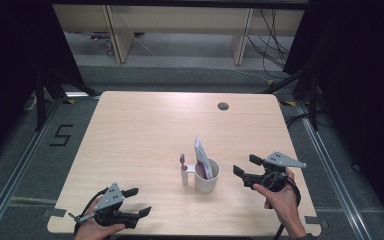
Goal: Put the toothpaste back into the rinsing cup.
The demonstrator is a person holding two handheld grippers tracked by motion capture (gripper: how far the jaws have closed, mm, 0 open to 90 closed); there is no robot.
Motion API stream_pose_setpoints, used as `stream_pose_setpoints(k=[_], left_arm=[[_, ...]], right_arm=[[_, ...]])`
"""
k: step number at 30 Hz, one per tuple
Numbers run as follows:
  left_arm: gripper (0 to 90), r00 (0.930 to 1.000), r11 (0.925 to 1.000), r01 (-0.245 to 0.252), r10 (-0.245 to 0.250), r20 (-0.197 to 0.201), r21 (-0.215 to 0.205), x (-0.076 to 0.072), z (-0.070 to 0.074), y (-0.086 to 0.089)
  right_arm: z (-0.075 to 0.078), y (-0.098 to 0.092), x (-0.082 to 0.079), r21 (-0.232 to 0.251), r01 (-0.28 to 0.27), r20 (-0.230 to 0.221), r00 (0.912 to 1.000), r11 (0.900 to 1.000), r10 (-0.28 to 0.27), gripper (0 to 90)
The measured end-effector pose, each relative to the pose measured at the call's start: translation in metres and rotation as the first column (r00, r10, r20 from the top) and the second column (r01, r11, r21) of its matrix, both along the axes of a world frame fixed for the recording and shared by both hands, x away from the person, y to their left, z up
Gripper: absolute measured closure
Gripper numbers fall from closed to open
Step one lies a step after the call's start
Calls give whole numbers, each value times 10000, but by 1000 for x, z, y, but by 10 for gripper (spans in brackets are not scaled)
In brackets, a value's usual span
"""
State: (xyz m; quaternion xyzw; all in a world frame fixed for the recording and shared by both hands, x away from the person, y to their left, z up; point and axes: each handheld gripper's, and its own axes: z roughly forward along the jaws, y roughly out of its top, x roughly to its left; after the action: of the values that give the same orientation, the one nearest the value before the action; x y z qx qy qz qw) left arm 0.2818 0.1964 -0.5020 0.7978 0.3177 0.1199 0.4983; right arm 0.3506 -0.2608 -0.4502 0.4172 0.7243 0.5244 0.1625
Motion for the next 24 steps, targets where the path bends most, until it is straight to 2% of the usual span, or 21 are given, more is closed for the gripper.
stream_pose_setpoints(k=[1,2,3,4,6,7,8,9,10,12,14,15,18,19,24], left_arm=[[217,10000,10000,15,-15,-15,-36,0,-1,0],[217,10000,10000,-17,17,-50,-56,0,-1,-1],[217,9999,9999,-76,76,-86,-67,0,-2,-1],[217,10000,9999,-13,12,-60,-104,1,-3,-1],[217,10000,10000,25,-25,-92,2,1,-2,-2],[217,10000,9999,33,-33,-67,-111,1,-3,-3],[217,9999,9999,92,-93,-41,-75,1,-2,-3],[217,10000,10000,70,-70,-67,-12,0,-2,-3],[217,10000,9999,55,-55,-29,-127,1,-3,-3],[217,10000,10000,76,-76,-17,-60,2,-2,-2],[217,10000,10000,20,-20,-2,-7,1,-1,-1],[217,10000,10000,21,-21,-29,-88,0,-1,-1],[217,10000,10000,29,-29,-17,-53,0,-1,-1],[217,10000,10000,33,-33,-10,-49,0,-1,-1],[217,10000,10000,30,-30,1,-27,0,-1,0]], right_arm=[[-2,-1,0,68,1,-5,10000,10000,-1,199],[-2,-3,-1,-82,-68,17,10000,9999,68,195],[-3,-4,-1,-1,-11,-111,9999,10000,11,192],[-5,-4,-1,40,92,-55,9999,10000,-91,189],[-6,-7,-2,17,95,-143,9999,10000,-95,186],[-7,-7,-4,183,207,-336,9992,9996,-201,185],[-9,-10,-1,-51,241,-65,9997,9997,-241,185],[-8,-9,-4,154,325,-433,9986,9994,-318,184],[-9,-11,-2,6,267,-202,9994,9996,-267,183],[-9,-12,-4,115,319,-365,9988,9994,-314,183],[-11,-14,-2,-134,372,-194,9991,9992,-375,182],[-11,-13,-5,170,411,-465,9981,9990,-402,179],[-12,-16,-5,-45,359,-217,9991,9993,-360,177],[-12,-16,-6,57,488,-382,9981,9988,-485,177],[-15,-20,-10,-112,565,-221,9981,9983,-567,177]])
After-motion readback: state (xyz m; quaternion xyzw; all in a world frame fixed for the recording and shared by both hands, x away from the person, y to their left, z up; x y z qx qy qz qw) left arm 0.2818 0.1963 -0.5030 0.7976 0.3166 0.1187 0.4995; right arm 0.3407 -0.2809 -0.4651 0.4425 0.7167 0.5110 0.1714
